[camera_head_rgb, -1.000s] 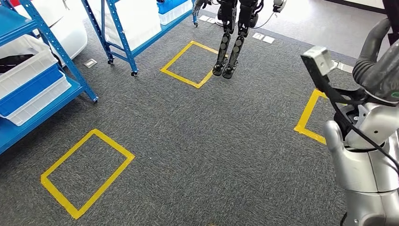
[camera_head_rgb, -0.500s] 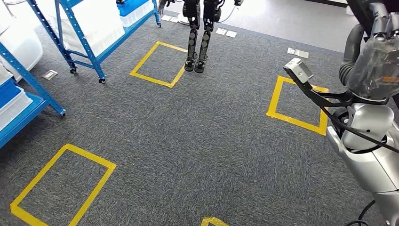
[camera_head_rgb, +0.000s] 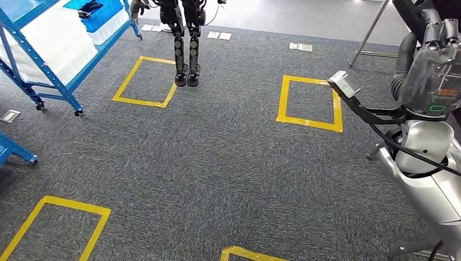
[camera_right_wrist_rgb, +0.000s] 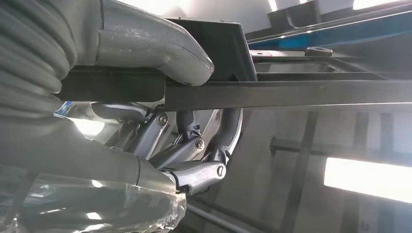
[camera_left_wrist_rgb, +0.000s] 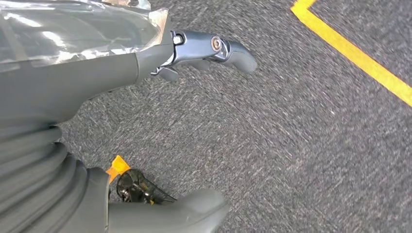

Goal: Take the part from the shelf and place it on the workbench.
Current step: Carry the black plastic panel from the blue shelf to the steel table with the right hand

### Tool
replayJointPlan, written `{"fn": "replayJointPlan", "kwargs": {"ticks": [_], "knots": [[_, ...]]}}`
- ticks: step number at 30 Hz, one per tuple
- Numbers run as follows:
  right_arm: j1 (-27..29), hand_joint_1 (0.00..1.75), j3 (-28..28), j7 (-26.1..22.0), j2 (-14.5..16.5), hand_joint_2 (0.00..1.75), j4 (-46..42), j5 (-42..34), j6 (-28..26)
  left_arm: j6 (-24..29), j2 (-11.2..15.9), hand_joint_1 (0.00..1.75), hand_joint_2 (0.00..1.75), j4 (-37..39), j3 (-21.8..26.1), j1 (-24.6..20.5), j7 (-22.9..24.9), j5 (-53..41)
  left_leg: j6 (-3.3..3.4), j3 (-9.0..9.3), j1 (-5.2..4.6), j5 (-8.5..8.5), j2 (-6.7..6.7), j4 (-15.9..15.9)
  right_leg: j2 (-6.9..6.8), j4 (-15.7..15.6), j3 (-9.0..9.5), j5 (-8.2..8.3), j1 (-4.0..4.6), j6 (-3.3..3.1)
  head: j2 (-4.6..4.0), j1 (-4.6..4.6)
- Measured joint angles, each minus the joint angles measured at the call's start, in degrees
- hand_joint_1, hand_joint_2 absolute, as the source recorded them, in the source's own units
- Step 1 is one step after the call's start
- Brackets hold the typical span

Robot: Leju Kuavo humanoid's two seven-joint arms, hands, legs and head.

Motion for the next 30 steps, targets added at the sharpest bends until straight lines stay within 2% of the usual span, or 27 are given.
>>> {"fn": "replayJointPlan", "kwargs": {"ticks": [1,2,4,6,7,8,9,10,12,14,15,16,17,19,20,21,22,23,24,25,27,28,29,30], "knots": [[0.0,1.75,0.0,0.0,0.0,1.75,0.0,0.0,0.2,0.0,0.0,0.00,1.75,0.0,0.0,0.0,0.0,0.1,0.07,0.87,0.14,1.59,-0.17,-1.9,0.80,0.0,-0.02,0.07,0.00,0.02,0.00,-0.01],[0.0,1.75,0.1,0.0,0.0,1.75,0.0,0.0,0.4,0.0,0.0,0.00,1.75,0.0,0.0,0.0,0.0,0.1,0.19,2.64,0.32,3.78,-0.69,-5.5,1.59,0.1,-0.02,0.15,-0.04,0.06,0.00,-0.02],[-0.3,1.75,0.1,0.0,0.0,1.75,0.0,0.0,0.5,0.0,0.0,0.00,1.75,0.0,0.0,0.0,0.0,0.2,0.36,6.16,0.61,6.71,-3.11,-12.8,3.01,0.3,-0.24,0.35,0.04,0.41,0.00,0.05],[-0.6,1.75,0.3,0.0,0.0,1.75,0.0,0.0,0.5,0.0,0.0,0.00,1.75,0.0,0.0,-0.1,0.0,0.2,0.49,7.34,0.45,7.16,-4.21,-15.5,4.29,0.2,-0.76,0.77,0.06,1.08,0.00,0.09],[-0.7,1.75,0.3,0.0,0.0,1.75,0.0,0.0,0.5,0.0,0.0,0.00,1.75,-0.1,-0.1,-0.1,0.1,0.3,0.68,7.34,0.23,7.33,-3.53,-15.7,4.97,0.0,-1.05,1.07,0.03,1.53,0.00,0.10],[-0.7,1.75,0.3,0.0,-0.1,1.75,0.0,0.0,0.4,0.0,0.0,0.00,1.75,-0.1,-0.1,-0.2,0.1,0.3,1.09,7.38,0.16,7.68,-2.75,-16.0,5.04,0.0,-1.42,1.25,-0.05,1.89,0.00,0.08],[-0.7,1.75,0.3,0.0,-0.3,1.75,0.0,0.0,0.4,0.0,0.0,0.00,1.75,-0.1,-0.1,-0.2,0.1,0.3,1.54,7.46,0.11,8.04,-2.04,-16.3,4.18,0.5,-1.92,1.04,-0.01,2.07,0.00,0.13],[-0.8,1.75,0.2,0.0,-0.4,1.75,0.0,0.0,0.4,-0.1,-0.1,0.00,1.75,-0.2,-0.2,-0.3,0.1,0.4,2.00,7.46,0.13,8.42,-1.30,-16.7,2.73,1.9,-2.79,0.24,0.08,2.04,0.00,0.28],[-1.0,1.75,0.3,0.0,-0.4,1.75,0.0,0.0,0.4,-0.1,-0.1,0.00,1.75,-0.3,-0.2,-0.3,0.1,0.6,2.48,7.29,0.01,8.78,0.20,-17.0,-0.43,8.3,-5.75,-2.91,0.22,1.64,0.00,0.65],[-1.0,1.75,0.5,0.0,-0.2,1.75,0.0,0.0,0.5,-0.1,-0.1,0.00,1.75,-0.4,-0.2,-0.2,0.1,0.9,2.58,6.99,-0.20,8.83,1.85,-17.0,-1.29,15.1,-8.63,-5.56,0.19,1.77,0.00,0.89],[-0.9,1.75,0.6,0.0,-0.2,1.75,0.0,0.0,0.5,-0.1,-0.1,0.00,1.75,-0.4,-0.2,-0.1,0.1,0.9,2.58,6.89,-0.27,8.84,2.67,-17.0,-1.45,16.2,-8.80,-5.83,0.14,2.10,0.00,0.91],[-0.9,1.75,0.7,0.0,-0.1,1.75,0.0,0.0,0.6,-0.2,-0.2,0.00,1.75,-0.4,-0.2,-0.2,0.1,0.9,2.56,6.86,-0.31,8.83,3.43,-17.0,-1.75,14.8,-7.68,-5.23,0.08,2.55,0.00,0.95],[-0.9,1.75,0.7,0.0,-0.1,1.75,0.0,0.0,0.6,-0.2,-0.2,0.00,1.75,-0.4,-0.2,-0.2,0.1,1.0,2.50,6.89,-0.34,8.79,4.16,-16.9,-2.40,11.3,-5.49,-4.06,0.01,3.02,0.00,0.95],[-1.1,1.75,0.7,0.0,-0.1,1.75,0.0,0.0,0.7,-0.2,-0.2,0.00,1.75,-0.5,-0.2,-0.2,0.1,1.0,2.13,7.00,-0.63,8.56,5.43,-16.8,-5.26,3.2,-0.87,-1.88,0.24,3.26,0.00,0.97],[-1.1,1.75,0.7,0.0,-0.1,1.75,-0.1,0.0,0.7,-0.3,-0.2,0.00,1.75,-0.5,-0.2,-0.2,0.1,1.0,1.88,7.06,-0.84,8.41,5.99,-16.7,-6.16,0.9,0.41,-1.28,0.43,2.94,0.00,0.93],[-1.1,1.75,0.7,0.0,-0.1,1.75,-0.1,0.0,0.8,-0.3,-0.2,0.00,1.75,-0.5,-0.2,-0.2,0.1,1.0,1.63,7.12,-1.05,8.28,6.54,-16.6,-6.55,0.0,0.82,-1.04,0.65,2.47,0.00,0.86],[-1.1,1.75,0.7,0.0,0.0,1.75,-0.1,0.0,0.9,-0.3,-0.3,0.00,1.75,-0.5,-0.2,-0.2,0.1,1.1,1.45,7.15,-1.14,8.19,7.13,-16.5,-5.85,0.0,0.79,-0.83,0.81,2.09,0.00,0.78],[-1.1,1.75,0.6,0.0,-0.1,1.75,-0.1,0.0,1.0,-0.4,-0.3,0.00,1.75,-0.6,-0.2,-0.3,0.1,1.2,1.23,7.14,-1.09,8.04,7.61,-16.5,-5.05,0.0,0.67,-0.69,0.56,1.69,0.00,0.72],[-1.1,1.75,0.6,0.0,-0.1,1.75,-0.1,0.0,1.0,-0.4,-0.3,0.00,1.75,-0.6,-0.2,-0.3,0.1,1.3,0.94,7.01,-0.90,7.56,7.07,-16.0,-4.37,-0.1,0.62,-0.53,0.35,1.38,0.00,0.69],[-1.3,1.75,0.4,0.0,-0.1,1.75,-0.2,0.0,1.1,-0.5,-0.3,0.00,1.75,-0.6,-0.2,-0.4,0.1,1.4,0.63,6.52,-0.67,6.55,5.80,-14.7,-3.72,-0.1,0.60,-0.40,0.14,1.04,0.00,0.67],[-1.5,1.75,0.4,0.0,0.0,1.75,-0.3,0.0,1.3,-0.6,-0.5,0.00,1.75,-0.6,-0.2,-0.3,0.2,1.8,0.09,3.94,-0.24,2.93,2.08,-8.6,-2.49,-0.2,0.50,-0.17,-0.03,0.36,0.00,0.56],[-1.6,1.75,0.5,0.0,0.2,1.75,-0.3,0.0,1.3,-0.6,-0.5,0.00,1.75,-0.6,-0.2,-0.3,0.2,2.0,-0.01,2.07,-0.14,1.05,0.96,-4.5,-1.85,-0.2,0.43,-0.11,0.04,0.15,0.00,0.50],[-1.6,1.75,0.7,0.0,0.3,1.75,-0.3,0.0,1.3,-0.6,-0.5,0.00,1.75,-0.6,-0.2,-0.2,0.2,2.1,-0.08,0.40,-0.05,-0.17,0.41,-1.1,-1.09,-0.1,0.37,-0.04,0.11,0.00,0.00,0.48],[-1.6,1.75,0.9,0.0,0.4,1.75,-0.3,0.0,1.3,-0.7,-0.6,0.00,1.75,-0.6,-0.2,-0.1,0.2,2.1,-0.08,-0.54,0.04,-0.32,0.16,0.6,-0.29,-0.1,0.34,0.00,0.16,-0.04,0.00,0.46]]}}
